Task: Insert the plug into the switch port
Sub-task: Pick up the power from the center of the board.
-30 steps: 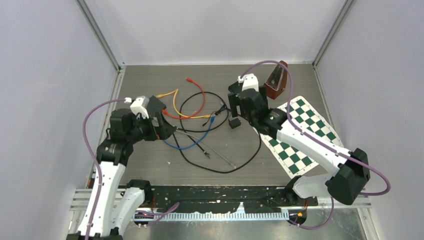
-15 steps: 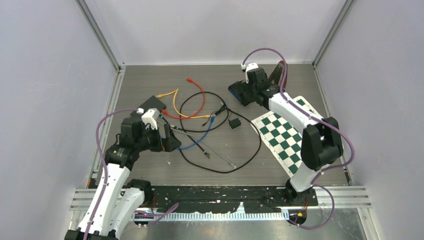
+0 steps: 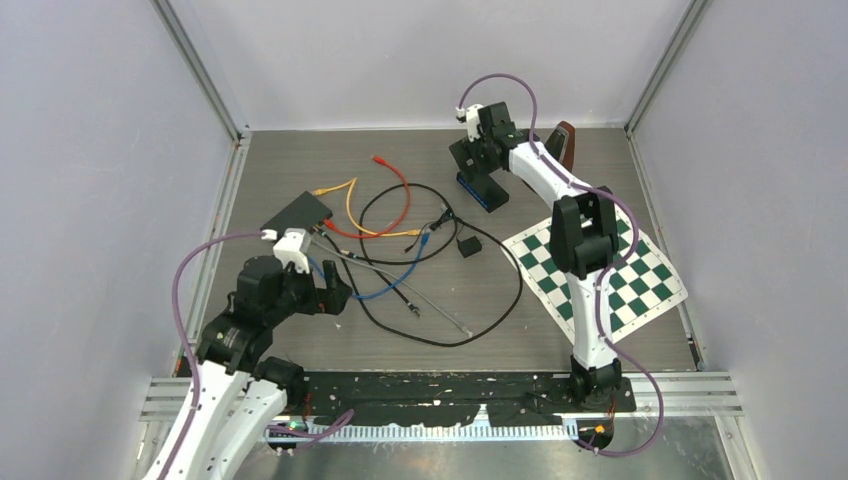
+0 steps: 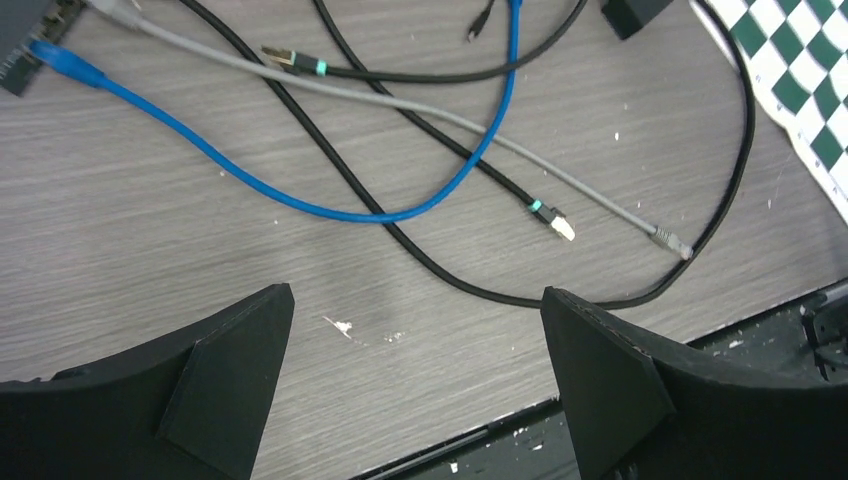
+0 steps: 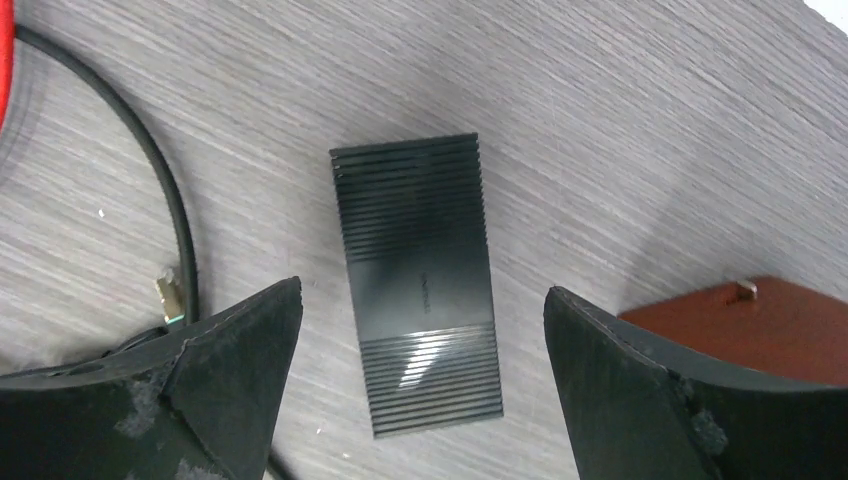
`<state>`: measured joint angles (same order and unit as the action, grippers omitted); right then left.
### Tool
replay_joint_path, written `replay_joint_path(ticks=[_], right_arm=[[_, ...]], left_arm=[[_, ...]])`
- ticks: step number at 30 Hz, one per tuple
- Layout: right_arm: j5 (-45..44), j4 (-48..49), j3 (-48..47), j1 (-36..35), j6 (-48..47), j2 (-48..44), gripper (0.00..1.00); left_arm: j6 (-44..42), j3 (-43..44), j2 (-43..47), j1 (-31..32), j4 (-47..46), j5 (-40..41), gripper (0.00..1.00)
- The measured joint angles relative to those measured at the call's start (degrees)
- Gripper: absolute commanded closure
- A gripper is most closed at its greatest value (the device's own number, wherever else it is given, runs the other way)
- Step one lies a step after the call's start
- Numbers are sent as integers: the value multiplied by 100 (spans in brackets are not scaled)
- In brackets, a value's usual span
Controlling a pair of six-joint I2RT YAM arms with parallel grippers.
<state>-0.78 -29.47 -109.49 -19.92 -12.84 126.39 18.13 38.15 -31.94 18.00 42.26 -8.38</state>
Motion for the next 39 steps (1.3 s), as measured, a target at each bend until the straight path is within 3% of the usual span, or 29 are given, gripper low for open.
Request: replay_joint_path(ticks=[3,8,16,25,30,33,36,39], right_arm=[[212,-289,-564,111,-59,409,3],[479,-684,-1071,247,-122,828,10],[846,-1023,-1093,315,-334,1005,14],[1003,-1386,-1080,323,-376,1038,35],[960,-1276,-675,332,-284,798,36],[894,-1281,-190,332,-225,483,27],[802,-1311,140,332,-155,240,6],[699,-1340,275,332,-94,76,1]], left_arm=[[4,-28,367,0,-20,109,3],[7,-28,140,0,-24,192,9],[9,-59,184,0,-31,192,12],[74,-90,118,2,-37,190,17],[83,-90,72,2,-39,164,18],[87,-90,72,2,-42,144,18],[90,-92,72,2,-42,129,18],[90,-92,70,2,-39,127,18]])
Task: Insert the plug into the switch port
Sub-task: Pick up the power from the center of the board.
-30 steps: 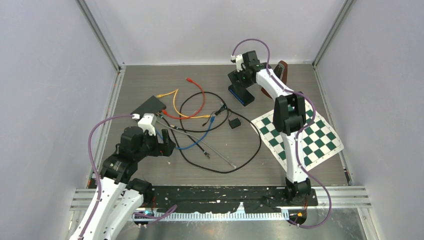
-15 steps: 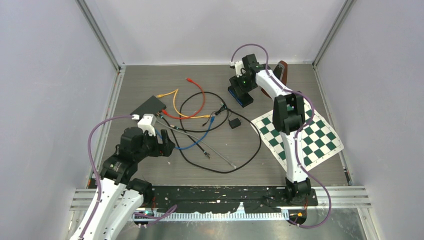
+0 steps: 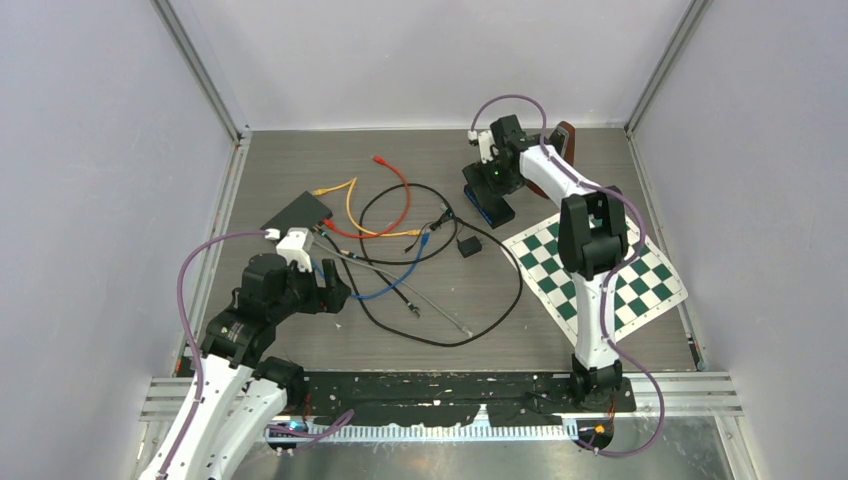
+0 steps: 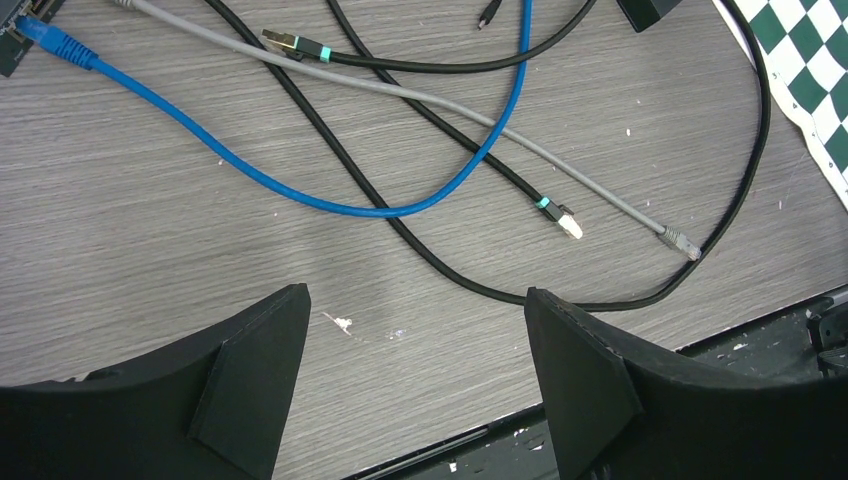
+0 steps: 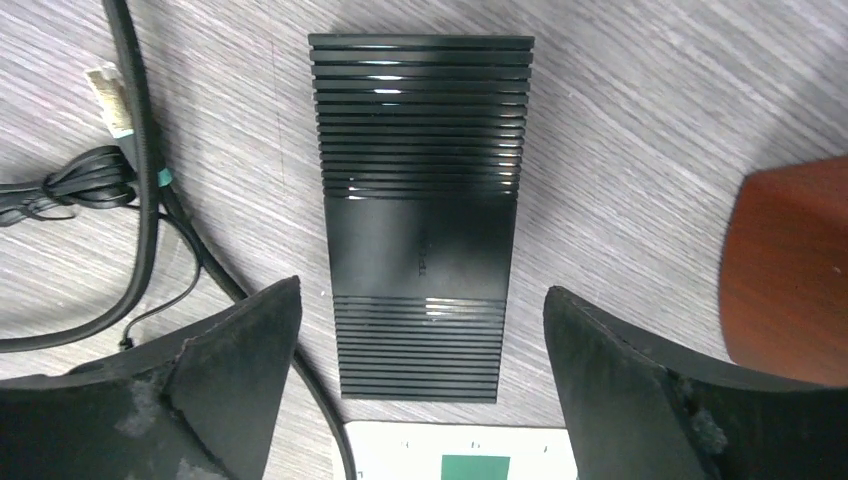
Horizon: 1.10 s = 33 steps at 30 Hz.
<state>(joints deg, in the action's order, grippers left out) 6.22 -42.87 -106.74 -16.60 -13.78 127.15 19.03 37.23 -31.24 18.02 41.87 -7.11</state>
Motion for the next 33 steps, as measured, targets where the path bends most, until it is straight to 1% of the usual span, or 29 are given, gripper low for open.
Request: replay_joint_path(ticks=[2,4,6,10,12,15,16,20,24,27,33], right_arm=[[-11,-4,20,0,44,-118,2],[-4,-9,74,0,83,-319,4],[46,2,214,-4,179,-654,8],[179,76,636,-55,439,-1384,21],[245,179,970,-157,592,-1757,23],[273,299,1438,-455,791,-2092,23],[269,337,1543,-551,824,-2122,20],[157,385,1880,-1106,979,-2092,13],[-114,398,1945,-1532,1099,-1926,12],[-334,415,1980,-1637,1178,-1814,12],[-702,411,2164,-1600,1268,-1746,11]], left_arm=[[0,0,-2,0,0,0,18],[0,0,-4,0,0,0,18],[0,0,-2,0,0,0,18],[2,0,11,0,-2,-2,18],[2,-2,26,0,-2,-9,18],[2,-4,28,0,-2,-44,18],[2,-7,28,0,-2,-52,18],[2,-9,28,0,-2,-74,18],[4,-9,28,0,-4,-87,18],[4,-9,28,0,-4,-90,18],[4,-9,-11,0,-4,-105,18]])
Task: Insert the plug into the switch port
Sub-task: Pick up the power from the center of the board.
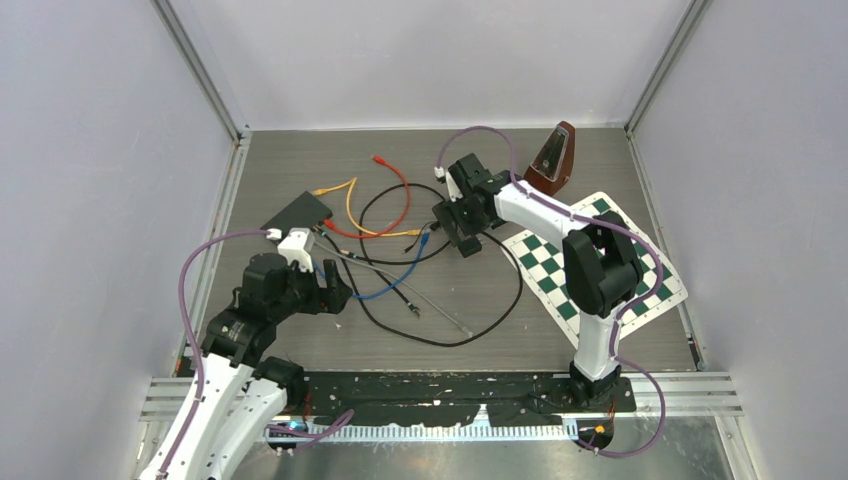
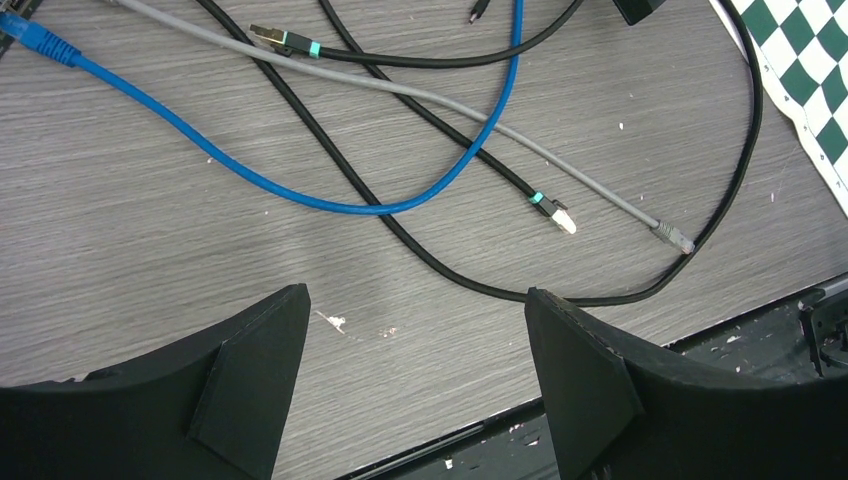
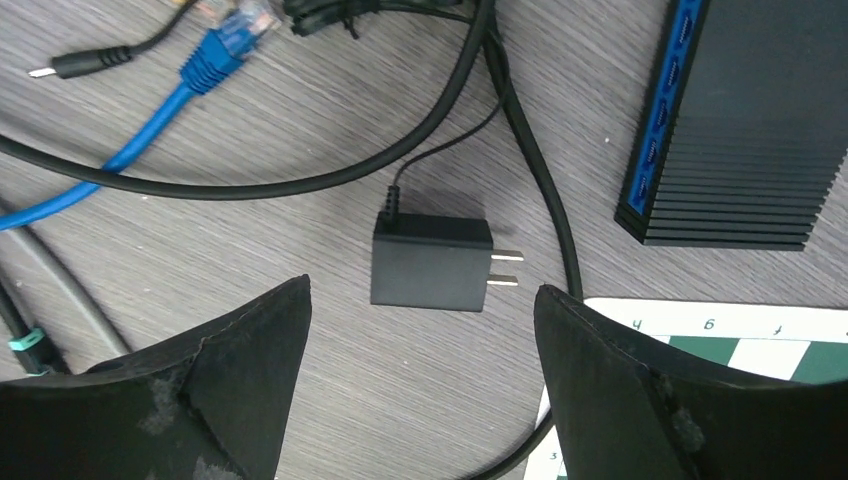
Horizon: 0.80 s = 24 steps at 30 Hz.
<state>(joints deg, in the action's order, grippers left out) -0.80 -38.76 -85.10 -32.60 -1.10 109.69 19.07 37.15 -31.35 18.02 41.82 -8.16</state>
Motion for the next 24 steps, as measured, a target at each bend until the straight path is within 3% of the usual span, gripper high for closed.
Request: replay_joint_path(ticks=[16,20,24], right_arm=[[-59,289,369,20,37,249,26],[-90,365,378,20,46,317,37],[-208,376,407,20,59,321,58]], left_arm=[[0,0,-68,0,0,0,18],[0,0,-87,0,0,0,18],[0,0,-96,0,0,0,18]])
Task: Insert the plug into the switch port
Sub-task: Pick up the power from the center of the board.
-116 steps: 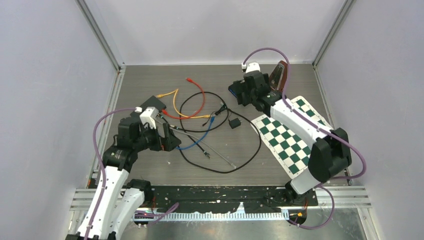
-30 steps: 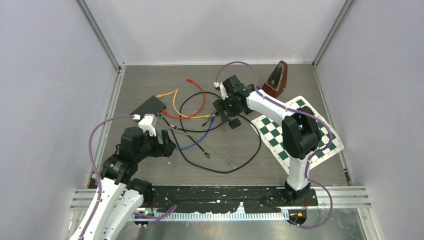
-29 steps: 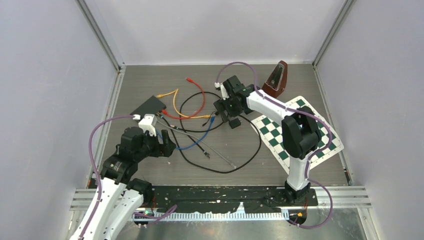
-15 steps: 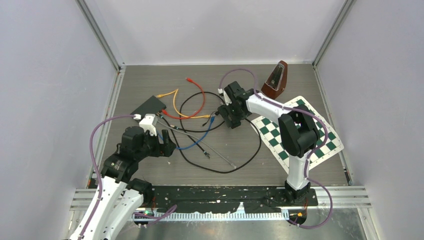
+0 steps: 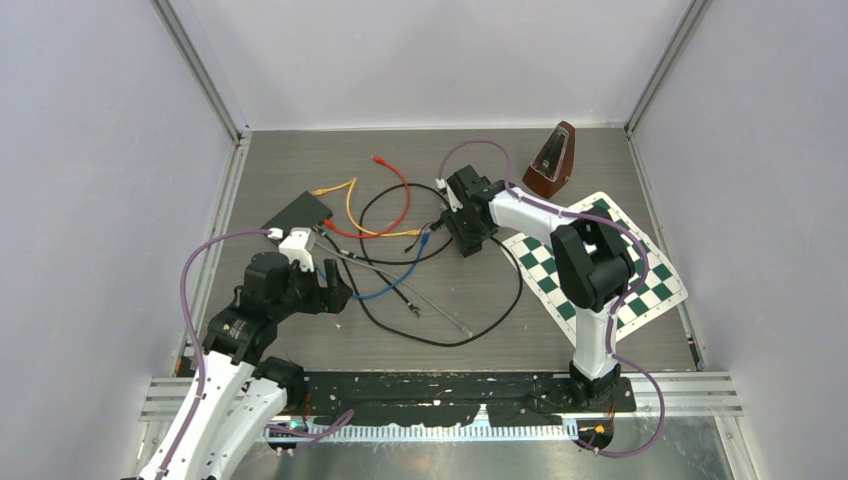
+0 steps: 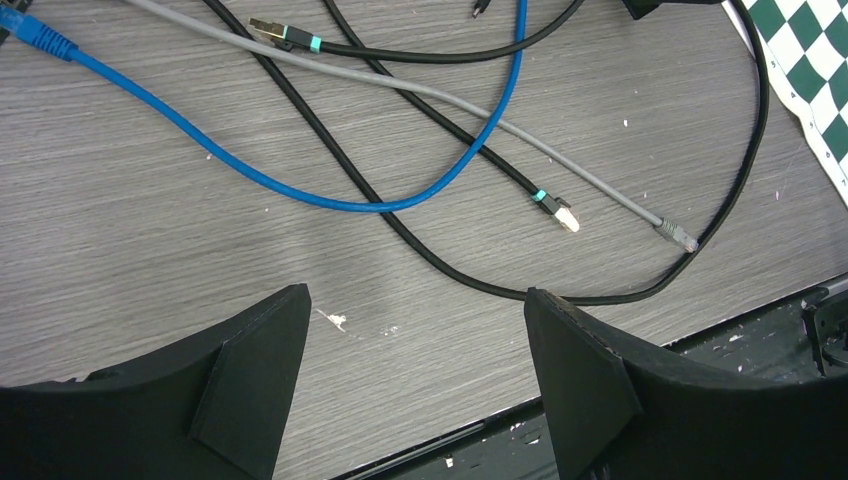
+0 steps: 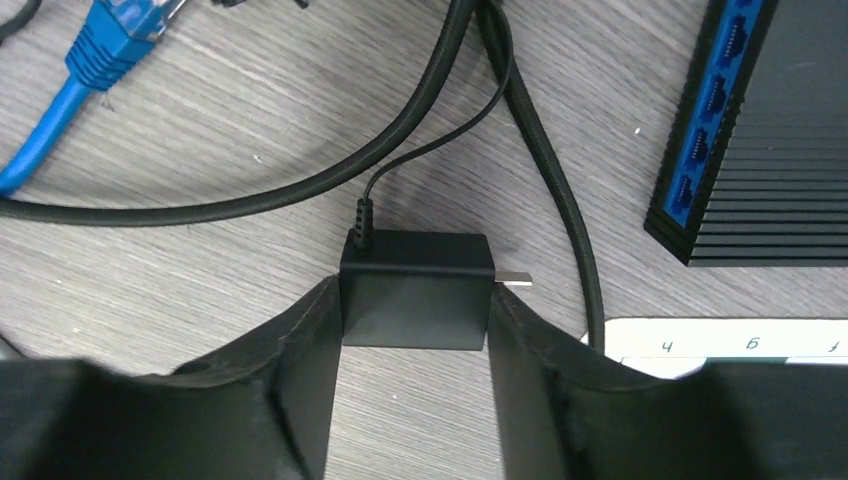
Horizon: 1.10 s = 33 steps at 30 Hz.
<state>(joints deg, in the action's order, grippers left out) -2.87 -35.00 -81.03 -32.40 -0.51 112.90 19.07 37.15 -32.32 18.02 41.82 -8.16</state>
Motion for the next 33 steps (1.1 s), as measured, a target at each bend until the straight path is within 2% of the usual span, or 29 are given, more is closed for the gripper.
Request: replay_joint_path(ticks=[2,10,21,33], right_arm=[[-76,-11,2,0,7,-4,67],[-702,-588,7,0,116,-367,77],[-1060,-1287,-11,0,269,-2138,78],[-1460,-1862,-66,0,483,-2946,77]], left_arm=[[0,0,-7,0,0,0,19],[0,0,-7,0,0,-2,18],[2,-35,22,0,-83,-151,18],[17,-74,149,0,-131,-192,19]])
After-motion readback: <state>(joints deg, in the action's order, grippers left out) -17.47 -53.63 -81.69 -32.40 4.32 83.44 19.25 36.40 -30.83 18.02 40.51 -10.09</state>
